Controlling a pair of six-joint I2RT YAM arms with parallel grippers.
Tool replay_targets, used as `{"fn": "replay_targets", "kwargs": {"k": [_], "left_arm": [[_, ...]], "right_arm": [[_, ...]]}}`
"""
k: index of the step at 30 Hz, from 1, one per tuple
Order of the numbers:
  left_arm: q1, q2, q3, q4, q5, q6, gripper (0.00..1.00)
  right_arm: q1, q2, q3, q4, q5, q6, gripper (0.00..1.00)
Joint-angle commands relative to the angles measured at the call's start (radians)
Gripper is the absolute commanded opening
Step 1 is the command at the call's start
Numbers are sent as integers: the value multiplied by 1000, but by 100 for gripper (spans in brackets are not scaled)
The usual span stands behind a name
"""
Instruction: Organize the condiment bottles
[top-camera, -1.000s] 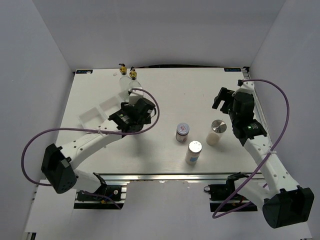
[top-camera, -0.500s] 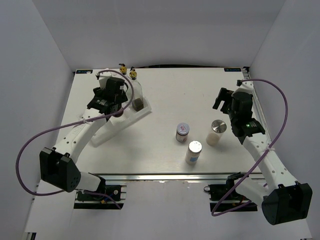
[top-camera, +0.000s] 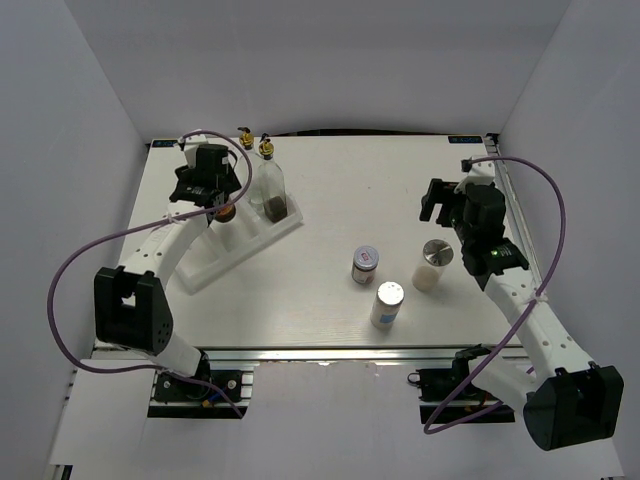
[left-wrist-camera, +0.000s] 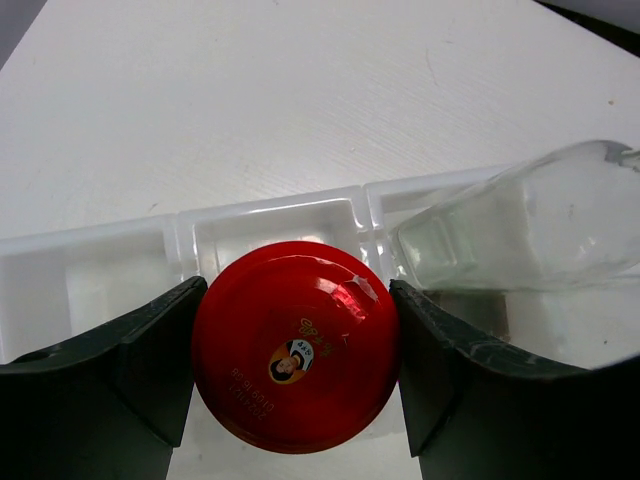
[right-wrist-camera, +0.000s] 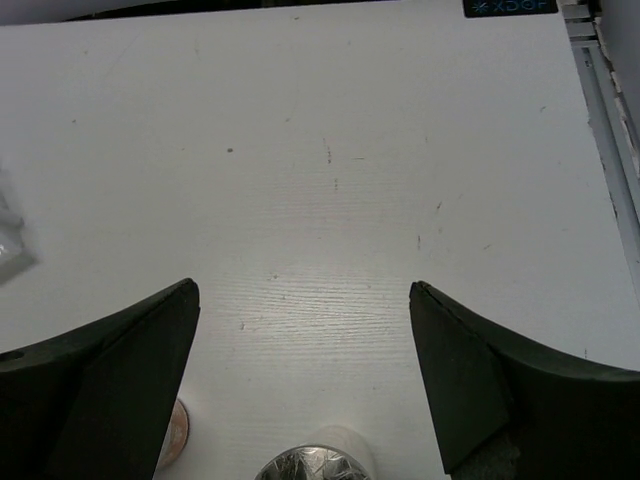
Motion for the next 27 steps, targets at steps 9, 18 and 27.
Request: {"fn": "replay_targets", "kwargs": {"k": [9, 18, 27], "left_arm": [[25, 93, 26, 214, -60, 14, 0], [32, 121, -41, 314, -61, 4, 1], [45, 157, -34, 308, -112, -9, 27]], "right_arm": [[23, 50, -25, 113, -369, -133, 89], [130, 161, 24, 69, -453, -271, 89], [253, 302, 122, -37, -353, -294, 89]]}}
